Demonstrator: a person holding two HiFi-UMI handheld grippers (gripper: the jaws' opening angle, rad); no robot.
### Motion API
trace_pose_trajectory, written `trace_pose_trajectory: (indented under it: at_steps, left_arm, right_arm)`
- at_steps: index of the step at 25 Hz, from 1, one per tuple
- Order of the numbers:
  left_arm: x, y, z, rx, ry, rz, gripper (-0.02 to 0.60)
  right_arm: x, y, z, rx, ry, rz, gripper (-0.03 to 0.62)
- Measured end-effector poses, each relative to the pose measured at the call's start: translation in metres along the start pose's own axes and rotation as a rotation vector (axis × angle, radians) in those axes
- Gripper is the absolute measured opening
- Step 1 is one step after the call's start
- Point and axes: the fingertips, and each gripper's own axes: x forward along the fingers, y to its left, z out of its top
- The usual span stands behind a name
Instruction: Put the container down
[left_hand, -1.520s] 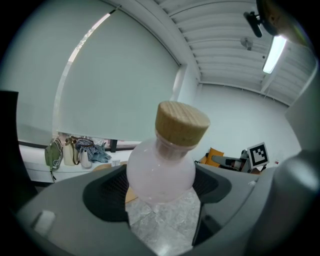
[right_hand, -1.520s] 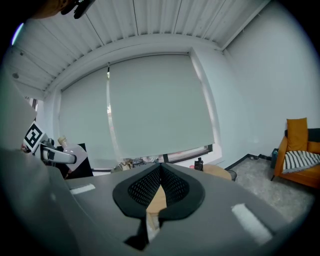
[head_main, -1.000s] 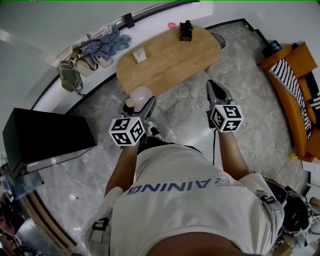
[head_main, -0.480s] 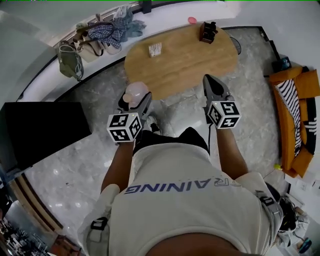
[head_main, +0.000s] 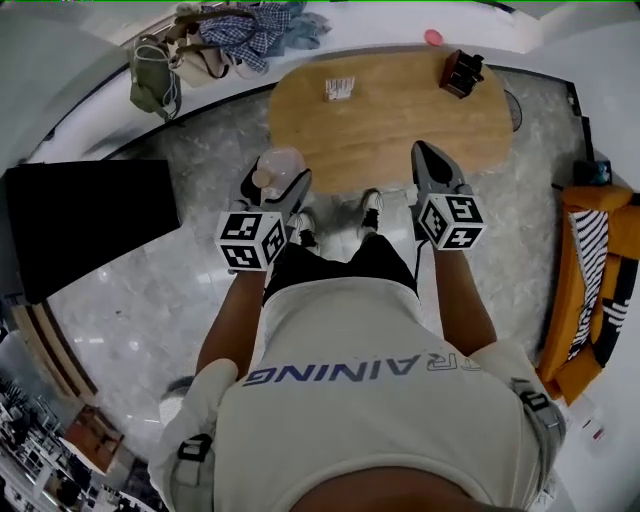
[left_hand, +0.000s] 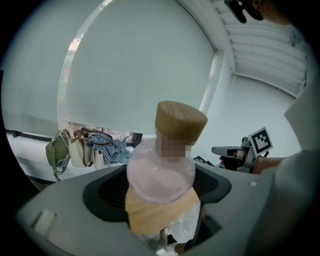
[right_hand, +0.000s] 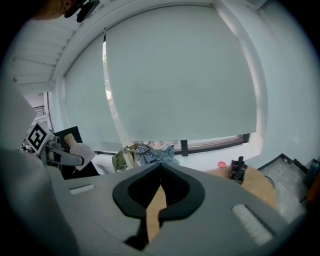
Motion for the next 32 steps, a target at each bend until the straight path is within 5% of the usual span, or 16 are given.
trace_pose_trajectory:
  at_steps: [5,12,26,32]
  left_arm:
    - [0.028,-0.008,0.002,-0.047,-0.012,0.13,0.39]
    - [0.09,-0.003,-0.02,-0.103,0.021,0.227,0.39]
    - [0.243,0.084,-0.191,-0.086,0.295,0.254,0.39]
    - [0.305,0.114,-0.256,-0.039,0.392,0.239,0.39]
  right_arm:
    - [0.044,-0.018,-0.003,-0.035,0.05,0.167,0.017]
    - [0.093,-0.052,-0.045,-0.011,0.155,0.263,0.017]
    - [0.13,-0.078,-0.165,0.091,0.362,0.206,0.017]
    - [0.147,-0.08,-0.188,0.106,0.361,0.239,0.017]
